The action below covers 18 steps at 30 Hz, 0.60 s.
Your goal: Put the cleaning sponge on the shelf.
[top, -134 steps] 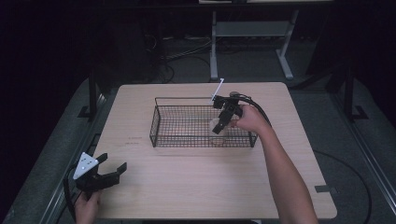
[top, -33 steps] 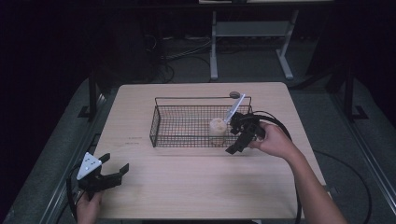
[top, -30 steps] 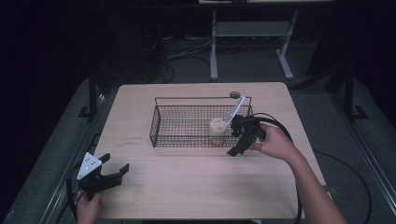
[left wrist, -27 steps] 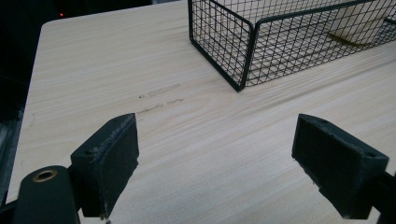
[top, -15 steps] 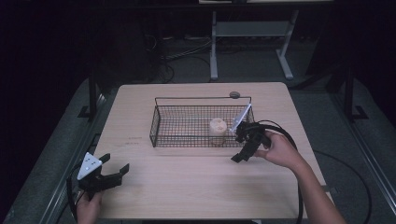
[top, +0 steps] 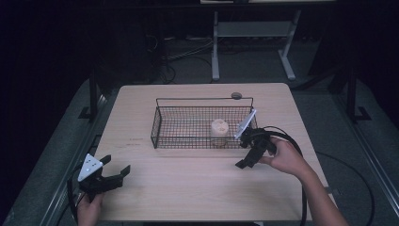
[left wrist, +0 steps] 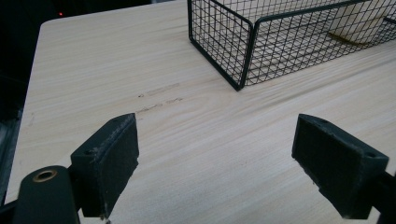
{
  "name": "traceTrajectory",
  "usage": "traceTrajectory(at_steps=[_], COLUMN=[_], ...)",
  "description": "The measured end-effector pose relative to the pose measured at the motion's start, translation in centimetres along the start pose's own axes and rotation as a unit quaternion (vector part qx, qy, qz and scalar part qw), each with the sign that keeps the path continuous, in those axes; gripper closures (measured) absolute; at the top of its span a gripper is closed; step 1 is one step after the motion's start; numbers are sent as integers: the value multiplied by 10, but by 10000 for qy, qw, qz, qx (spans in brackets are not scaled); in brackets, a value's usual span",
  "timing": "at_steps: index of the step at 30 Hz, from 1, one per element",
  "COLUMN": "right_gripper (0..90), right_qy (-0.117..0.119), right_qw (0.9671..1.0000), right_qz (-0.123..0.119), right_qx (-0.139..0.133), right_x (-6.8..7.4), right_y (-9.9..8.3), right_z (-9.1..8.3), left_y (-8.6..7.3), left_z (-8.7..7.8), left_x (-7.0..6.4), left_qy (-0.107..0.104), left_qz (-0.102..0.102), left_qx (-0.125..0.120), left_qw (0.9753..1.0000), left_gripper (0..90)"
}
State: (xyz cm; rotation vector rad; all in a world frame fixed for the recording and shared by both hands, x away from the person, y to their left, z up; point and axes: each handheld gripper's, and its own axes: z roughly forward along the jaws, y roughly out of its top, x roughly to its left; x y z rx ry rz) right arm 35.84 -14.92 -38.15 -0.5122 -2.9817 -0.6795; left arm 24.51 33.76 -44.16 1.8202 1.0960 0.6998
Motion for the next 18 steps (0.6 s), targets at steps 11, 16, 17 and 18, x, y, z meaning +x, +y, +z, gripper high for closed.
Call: traceTrajectory(at_steps=[11, 16, 17, 18], right_gripper=[152, 152, 151, 152], right_qy=[30, 49, 8, -15], right_qw=[10000, 10000, 10000, 10000], right_qz=[38, 21, 34, 16], right_qx=[-24, -33, -25, -69], right_x=[12, 17, 19, 20], right_y=[-19, -28, -29, -30], right_z=[6, 11, 11, 11], left_y=[0, 0, 1, 1], left_z=[1, 1, 1, 1], left_x=[-1, -1, -1, -1], left_qy=[-15, -21, -16, -22], left_qz=[1, 30, 28, 29], left_qx=[12, 9, 11, 11], left_qw=[10000, 10000, 10000, 10000], left_gripper=[139, 139, 140, 139])
